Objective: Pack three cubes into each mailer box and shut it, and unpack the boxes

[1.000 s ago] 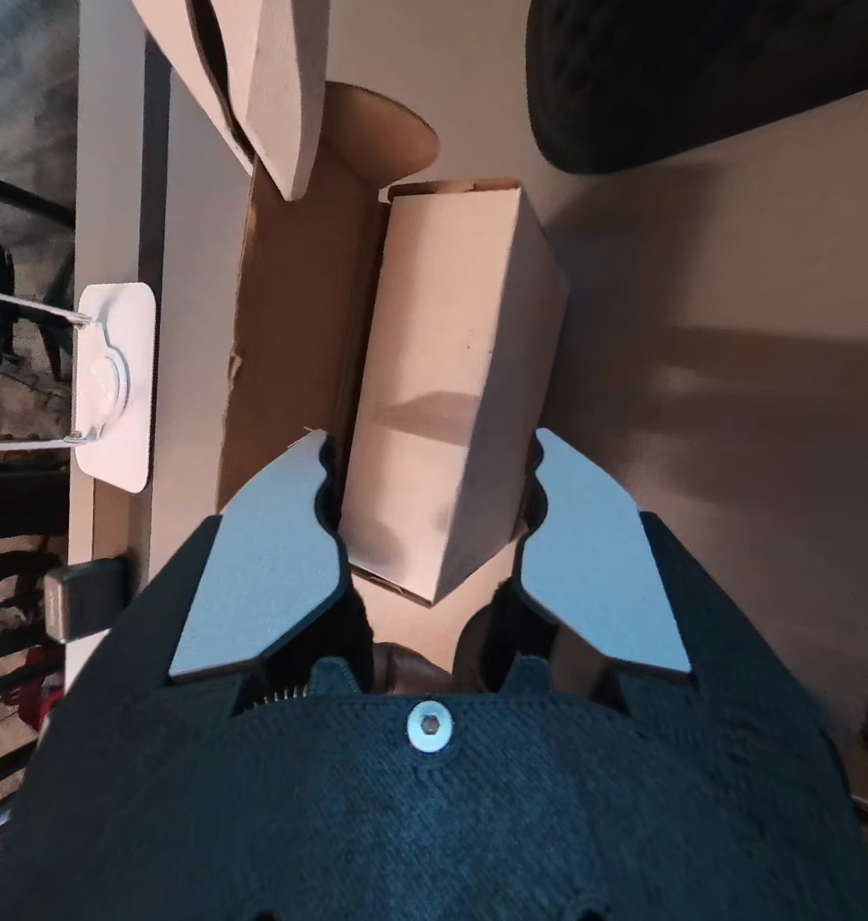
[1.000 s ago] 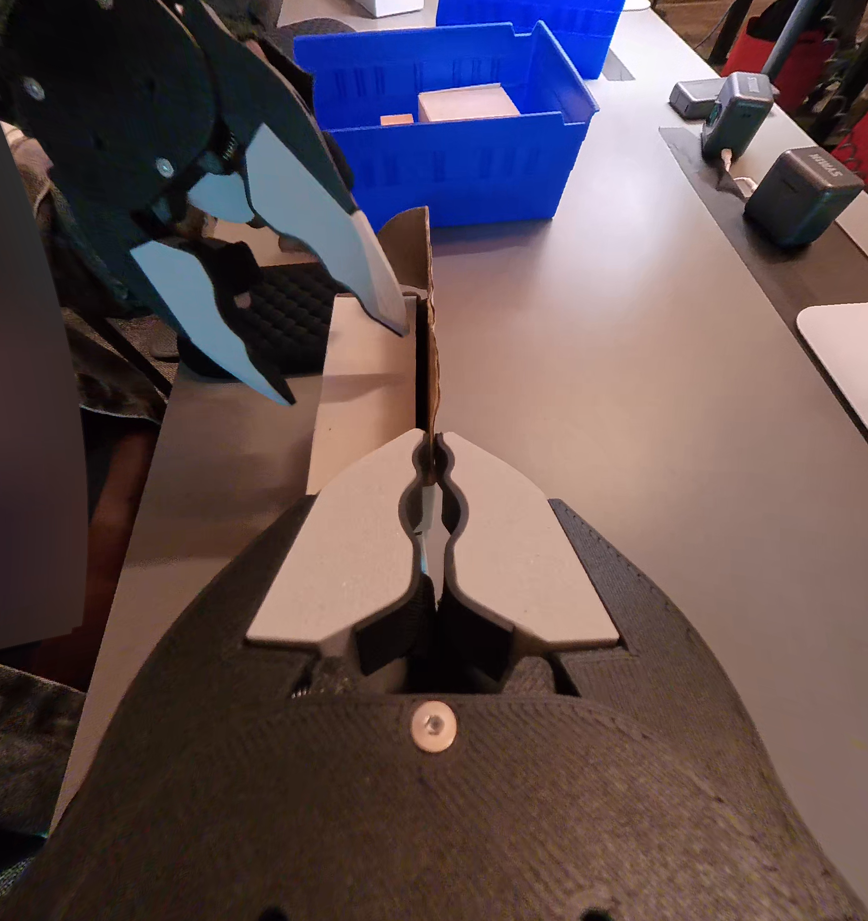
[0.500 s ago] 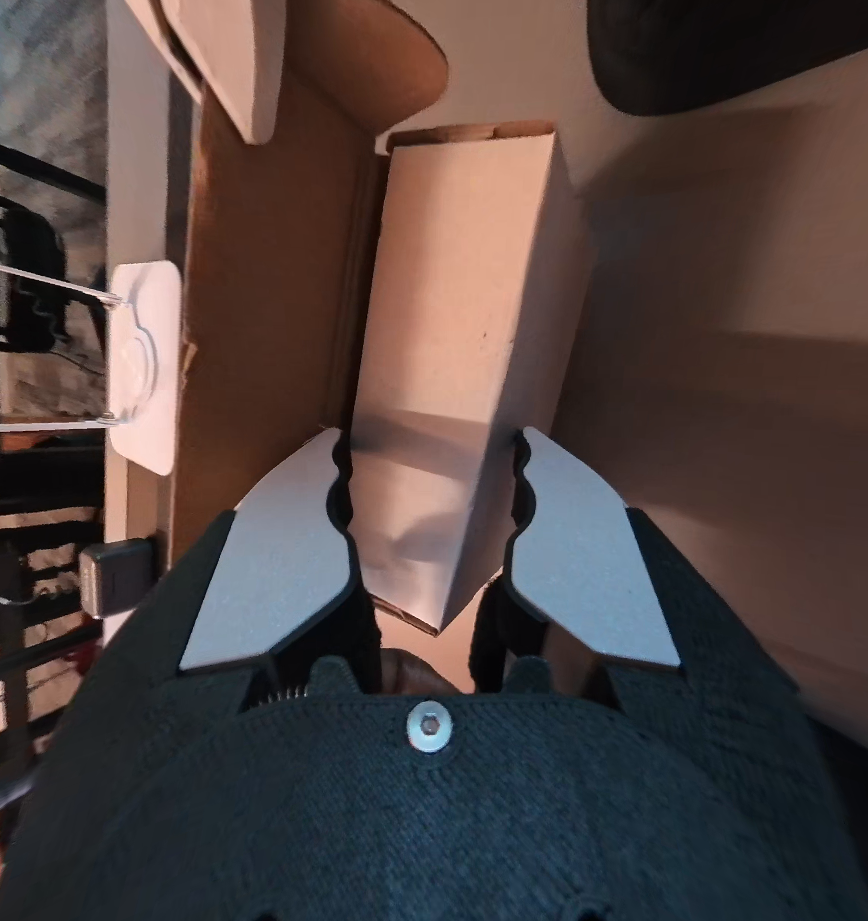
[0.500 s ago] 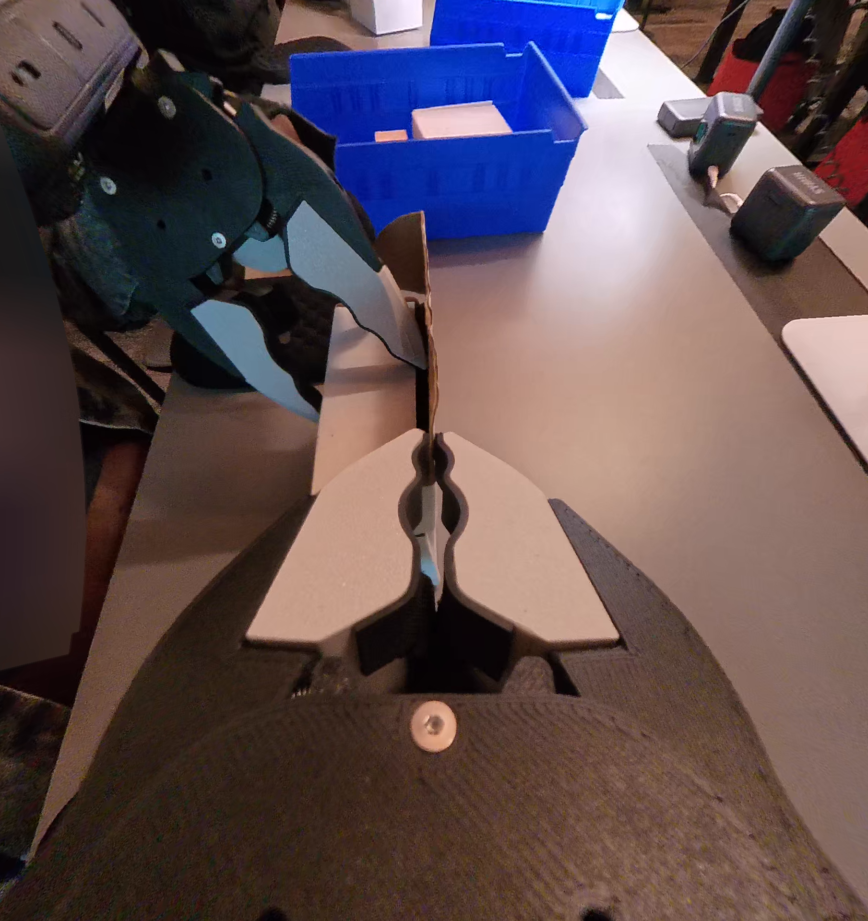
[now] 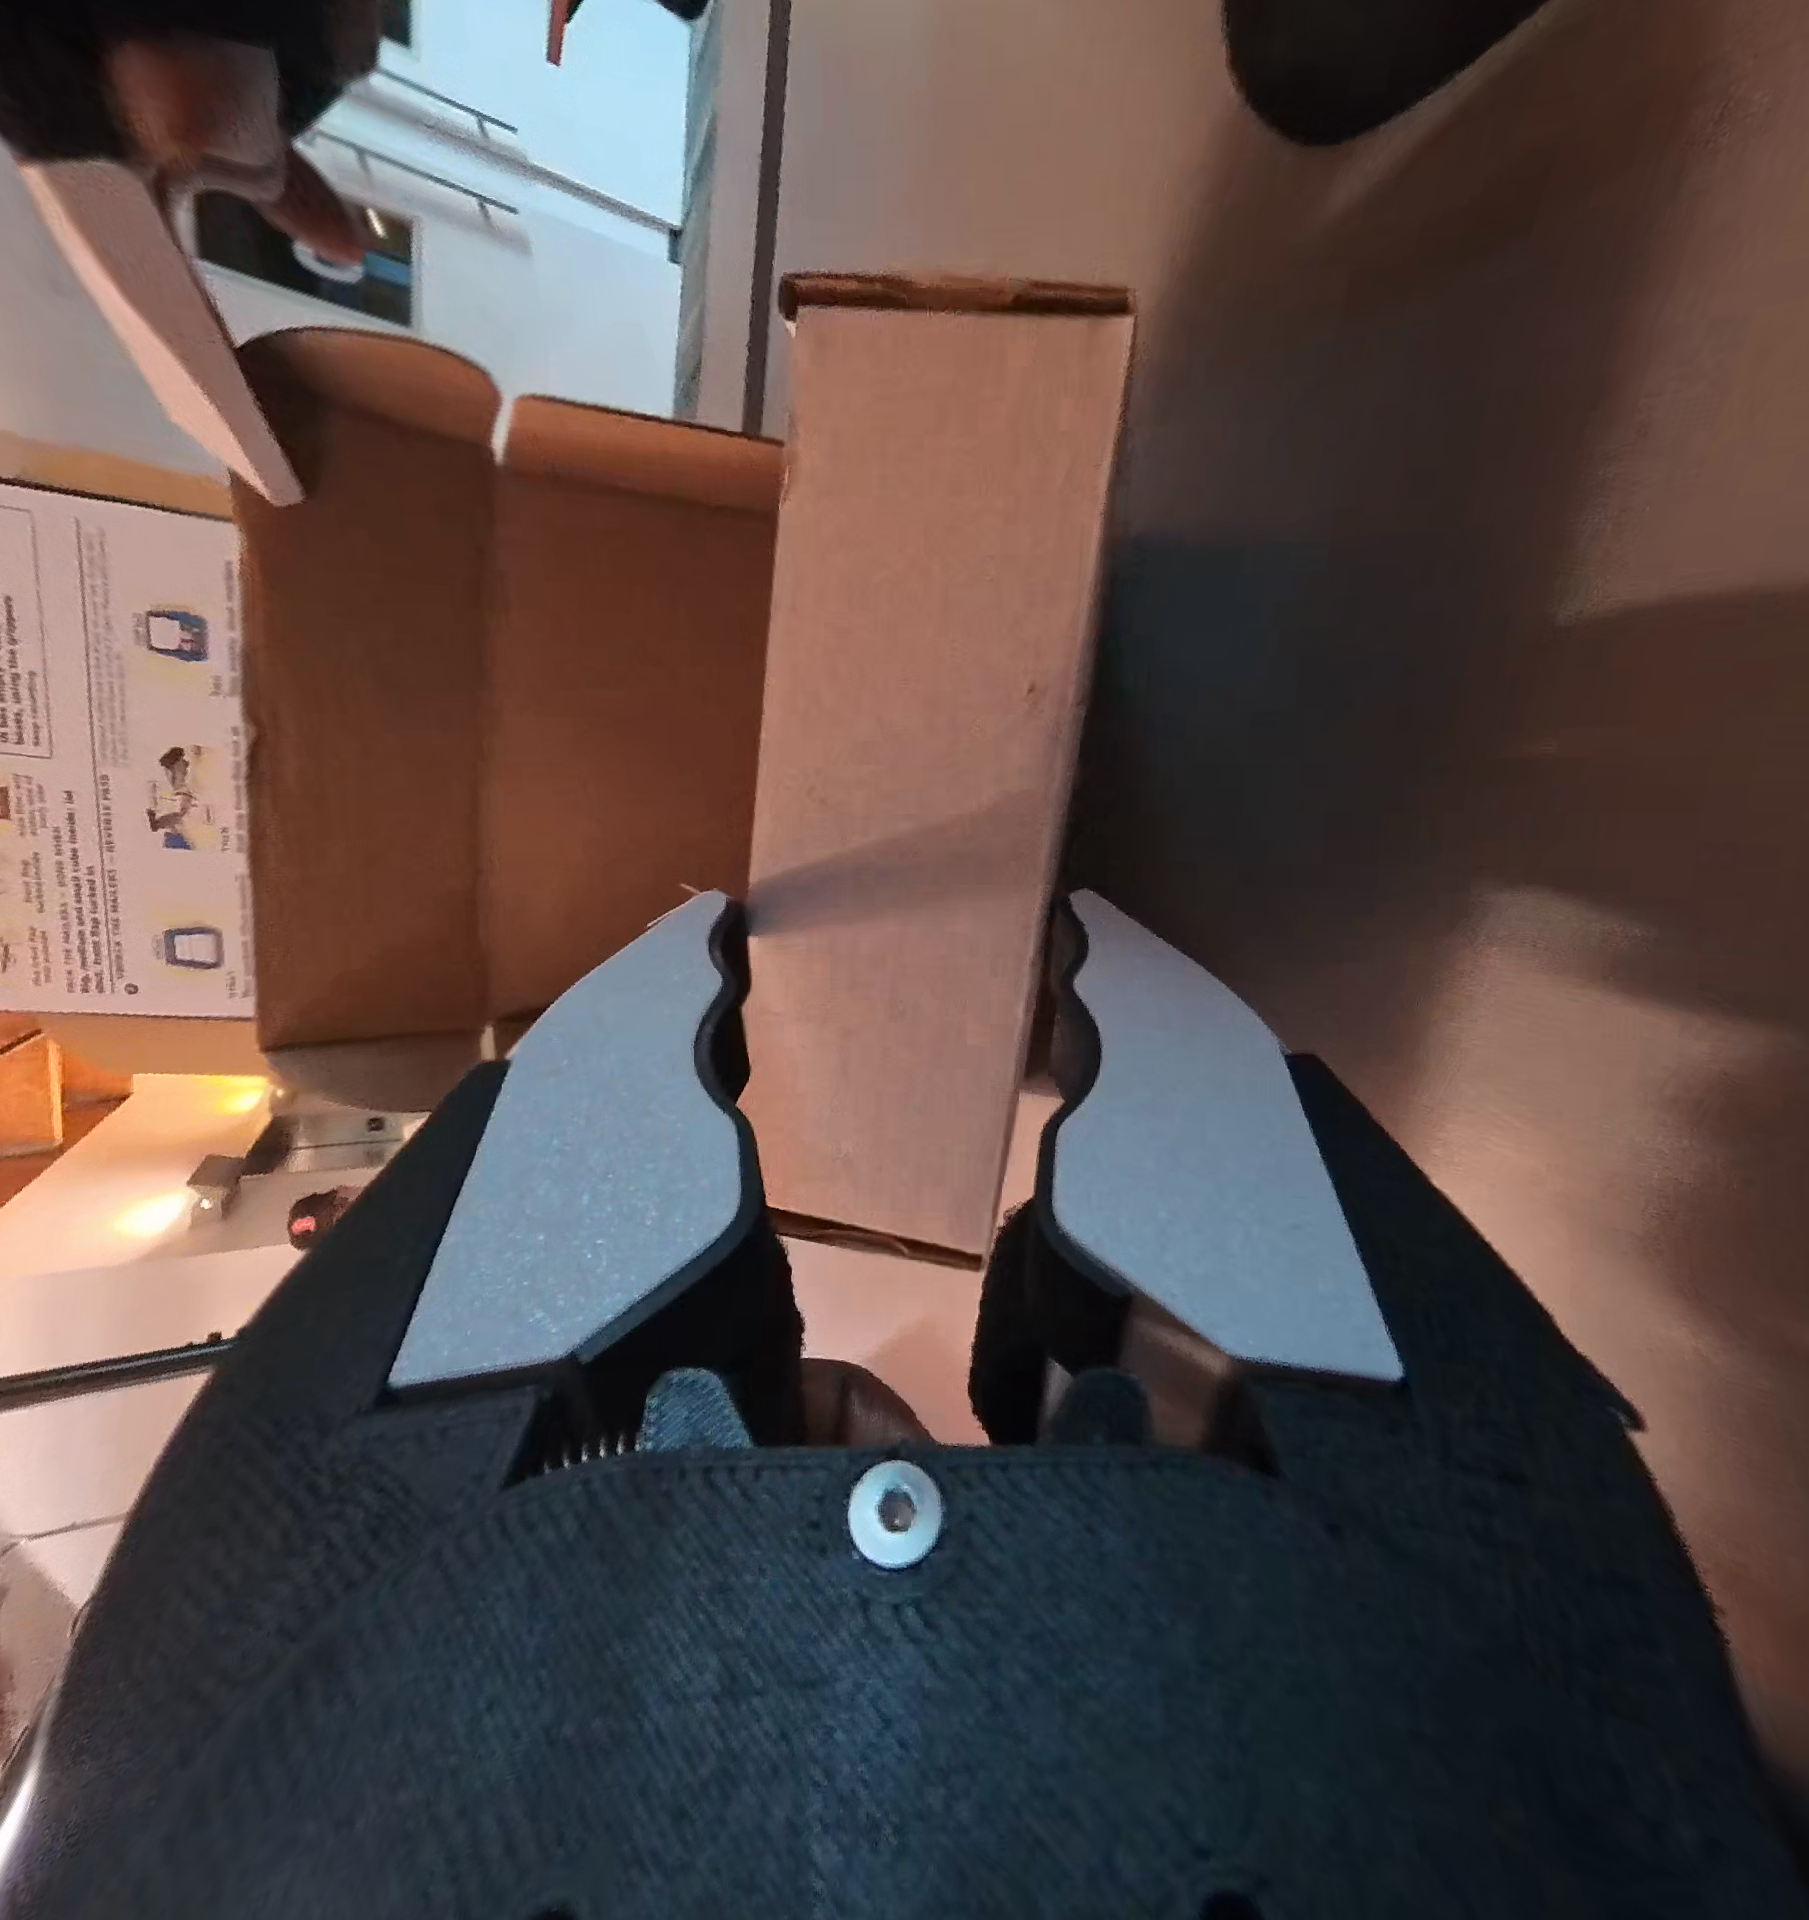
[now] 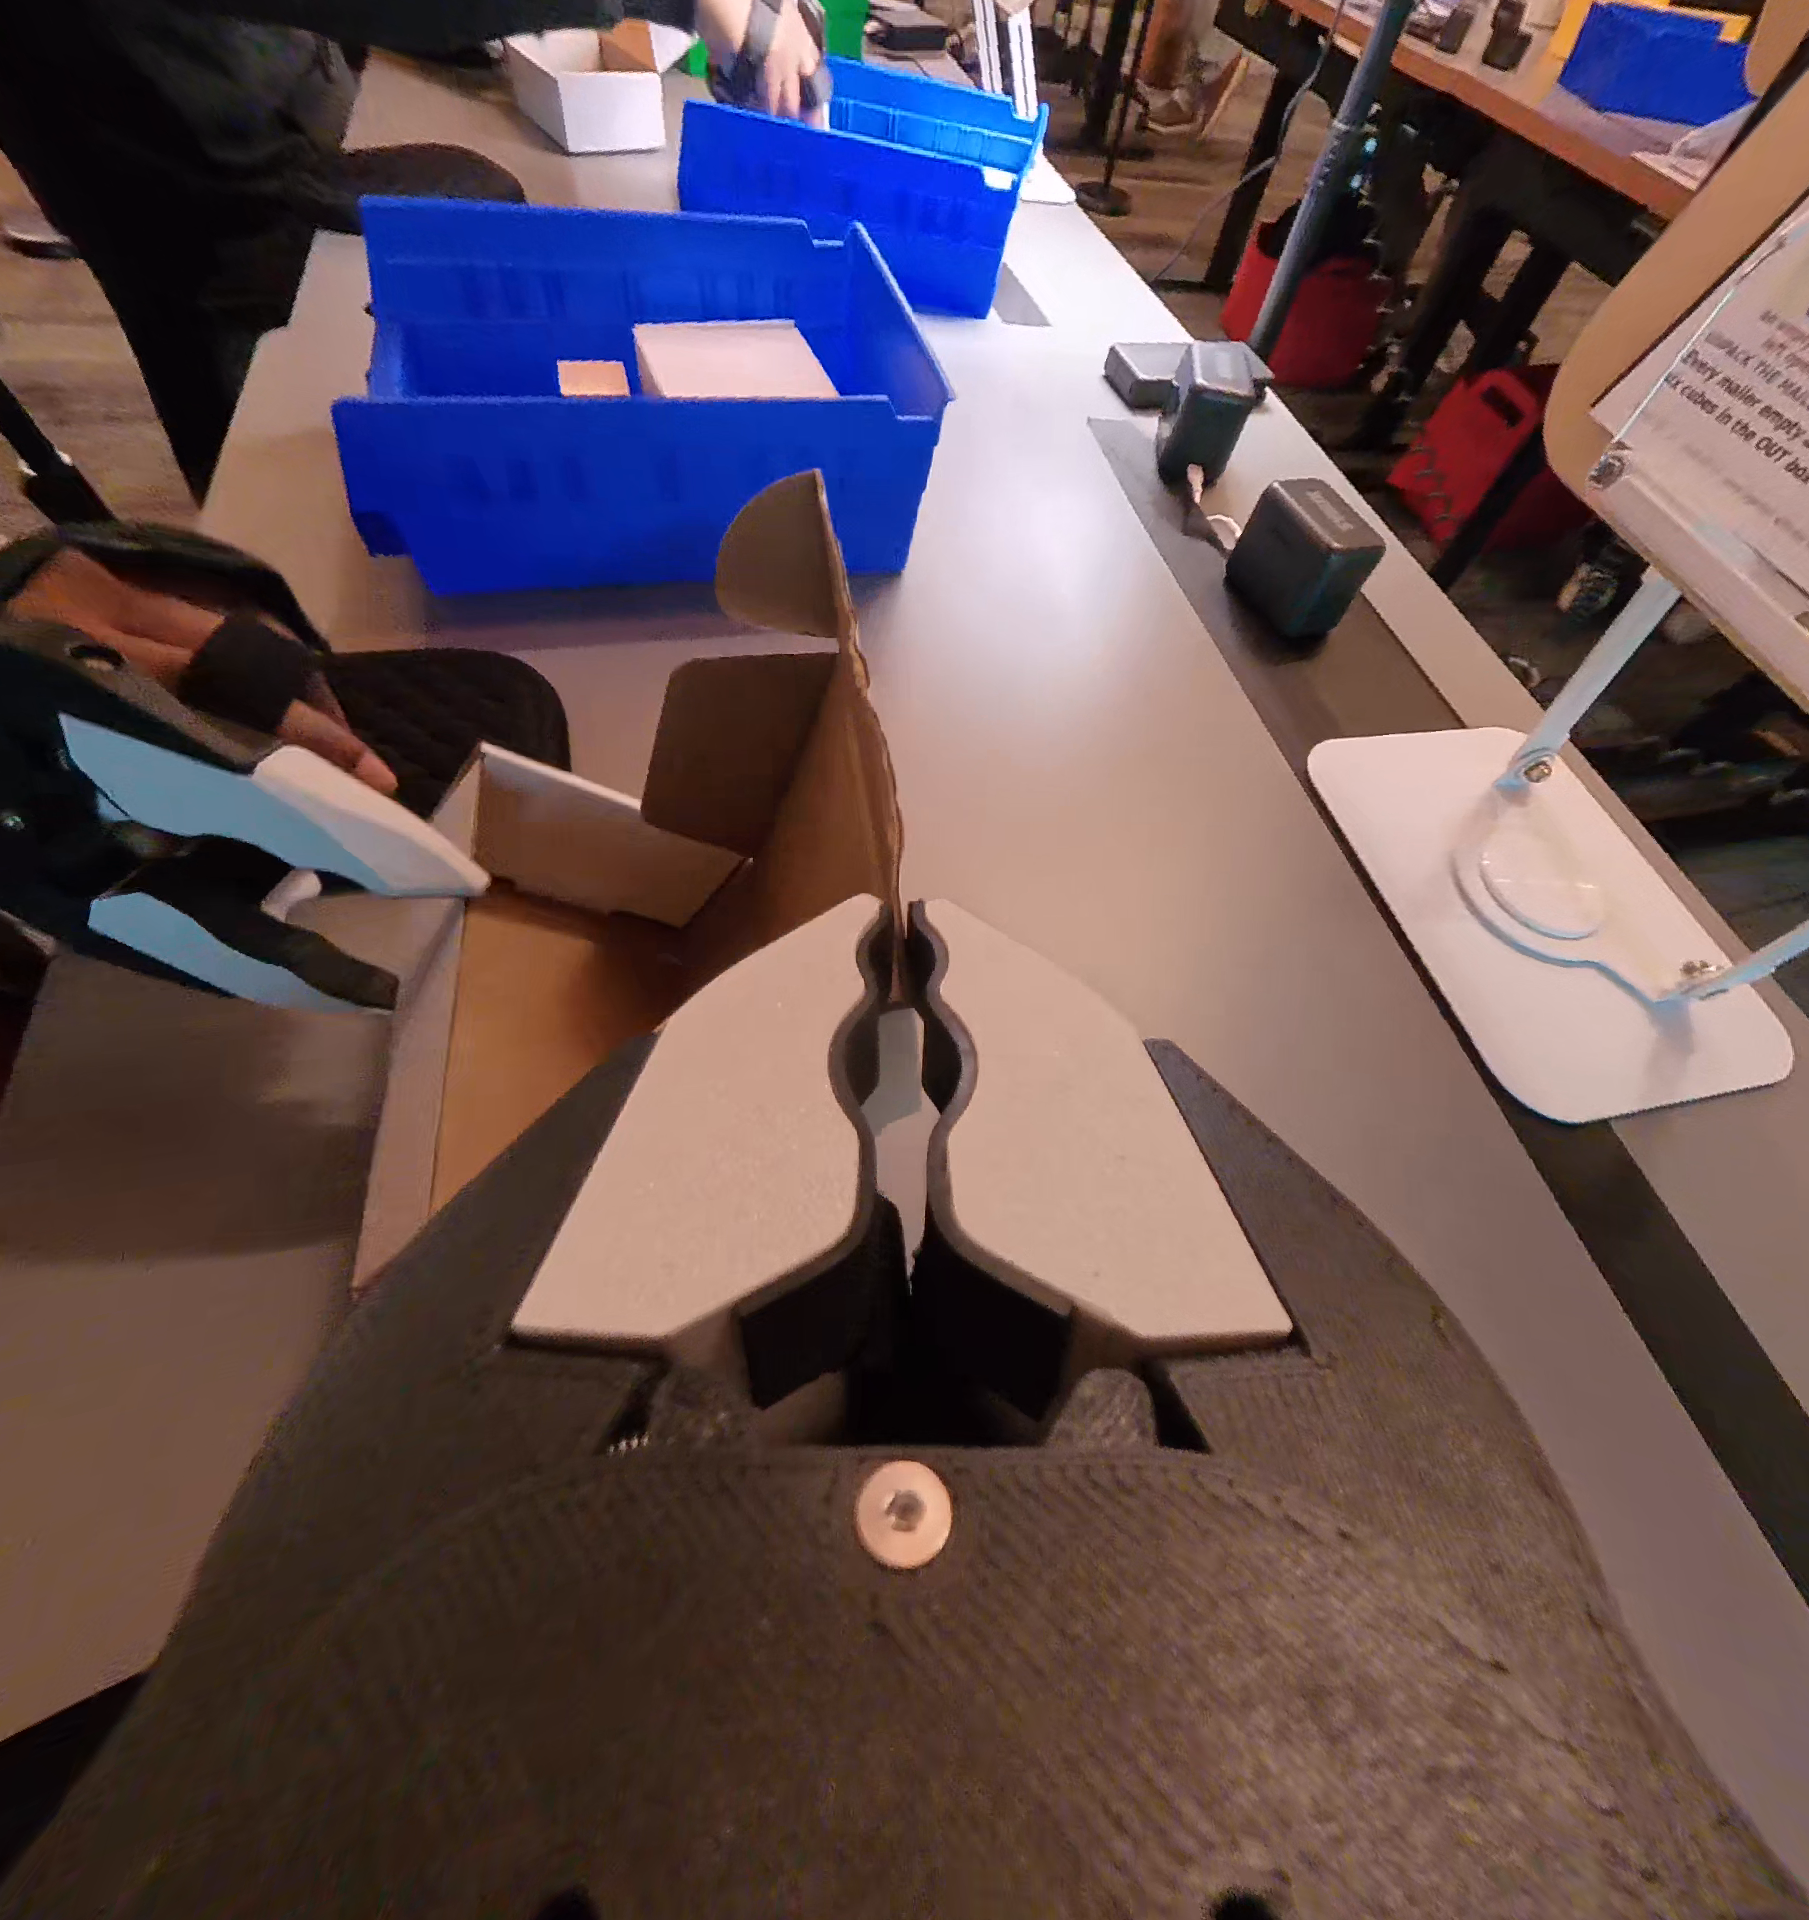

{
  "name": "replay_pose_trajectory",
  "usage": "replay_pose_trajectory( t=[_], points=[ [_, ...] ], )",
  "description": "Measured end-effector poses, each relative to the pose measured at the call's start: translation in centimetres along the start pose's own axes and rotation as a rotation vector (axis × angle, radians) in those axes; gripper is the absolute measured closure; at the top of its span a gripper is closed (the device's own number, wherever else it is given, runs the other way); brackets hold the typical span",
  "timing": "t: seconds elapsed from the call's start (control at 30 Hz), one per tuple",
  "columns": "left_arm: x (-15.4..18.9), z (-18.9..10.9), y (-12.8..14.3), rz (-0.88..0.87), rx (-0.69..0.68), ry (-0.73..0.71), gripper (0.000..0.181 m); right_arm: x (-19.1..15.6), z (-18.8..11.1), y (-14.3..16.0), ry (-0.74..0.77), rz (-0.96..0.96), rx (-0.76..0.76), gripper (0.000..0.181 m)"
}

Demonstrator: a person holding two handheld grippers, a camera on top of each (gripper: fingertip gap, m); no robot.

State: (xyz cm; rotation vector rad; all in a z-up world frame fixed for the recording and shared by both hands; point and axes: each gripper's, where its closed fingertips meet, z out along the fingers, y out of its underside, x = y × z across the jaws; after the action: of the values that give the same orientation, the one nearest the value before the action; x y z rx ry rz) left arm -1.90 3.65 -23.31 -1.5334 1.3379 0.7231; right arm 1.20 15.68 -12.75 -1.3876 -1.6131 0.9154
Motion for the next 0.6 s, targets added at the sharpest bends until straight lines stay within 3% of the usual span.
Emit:
replay_pose_trajectory(
  t=[0.27,0.4,0.6],
  points=[
    [3.2,-0.7,-0.2,-0.065,0.023,0.145,0.139,0.7,-0.3,-0.6,-0.010,0.000,0.018,0.179],
    [3.9,0.4,0.6,-0.063,-0.006,0.162,0.157,2.0,0.4,0.2,0.062,-0.040,-0.048,0.180],
    [3.8,1.2,0.0,-0.058,-0.010,0.181,0.162,4.1,2.8,2.6,0.157,-0.129,-0.173,0.178]
  ],
)
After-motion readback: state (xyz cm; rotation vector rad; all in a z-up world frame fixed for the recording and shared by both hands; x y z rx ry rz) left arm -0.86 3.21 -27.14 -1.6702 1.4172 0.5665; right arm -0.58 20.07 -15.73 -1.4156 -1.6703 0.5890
